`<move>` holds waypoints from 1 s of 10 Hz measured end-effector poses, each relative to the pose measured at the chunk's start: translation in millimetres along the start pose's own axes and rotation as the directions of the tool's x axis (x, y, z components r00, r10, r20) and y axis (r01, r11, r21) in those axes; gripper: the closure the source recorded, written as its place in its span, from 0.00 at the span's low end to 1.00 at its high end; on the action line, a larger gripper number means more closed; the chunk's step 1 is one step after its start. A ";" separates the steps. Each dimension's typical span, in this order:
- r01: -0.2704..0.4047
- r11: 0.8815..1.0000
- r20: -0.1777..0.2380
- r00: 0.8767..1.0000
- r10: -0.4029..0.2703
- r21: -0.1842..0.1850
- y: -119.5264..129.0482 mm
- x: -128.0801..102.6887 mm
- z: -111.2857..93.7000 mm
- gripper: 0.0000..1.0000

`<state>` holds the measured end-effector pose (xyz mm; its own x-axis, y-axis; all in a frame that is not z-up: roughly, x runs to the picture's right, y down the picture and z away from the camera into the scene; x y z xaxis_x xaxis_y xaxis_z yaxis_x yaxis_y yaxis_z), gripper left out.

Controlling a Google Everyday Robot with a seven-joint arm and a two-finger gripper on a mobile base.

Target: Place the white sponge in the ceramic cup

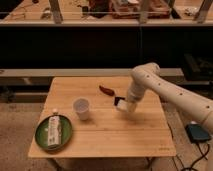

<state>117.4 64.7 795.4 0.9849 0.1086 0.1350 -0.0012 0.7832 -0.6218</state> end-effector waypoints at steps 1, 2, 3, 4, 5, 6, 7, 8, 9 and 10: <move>0.028 1.000 -0.003 1.000 -0.028 0.002 -8.5 -20.5 -16.6 0.81; 0.069 0.998 -0.011 0.998 -0.069 -0.002 -15.5 -51.6 -33.9 0.89; 0.092 0.996 -0.022 0.995 -0.092 0.007 -18.0 -78.4 -43.9 0.97; 0.114 0.993 -0.027 0.993 -0.113 0.012 -16.3 -99.3 -47.6 1.00; 0.142 0.989 -0.039 0.989 -0.141 0.031 -13.2 -128.2 -47.4 1.00; 0.160 0.986 -0.045 0.986 -0.158 0.053 -8.3 -151.4 -44.2 1.00; 0.174 0.982 -0.056 0.984 -0.170 0.073 -5.4 -173.6 -39.0 1.00; 0.189 0.978 -0.070 0.980 -0.184 0.084 -5.7 -194.1 -33.3 1.00; 0.217 0.972 -0.093 0.973 -0.209 0.091 -3.5 -208.7 -26.4 1.00; 0.238 0.966 -0.105 0.968 -0.228 0.103 -1.9 -219.2 -17.5 1.00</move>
<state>-95.5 28.7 753.5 0.9719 -0.1376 0.1909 0.2157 0.8452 -0.4890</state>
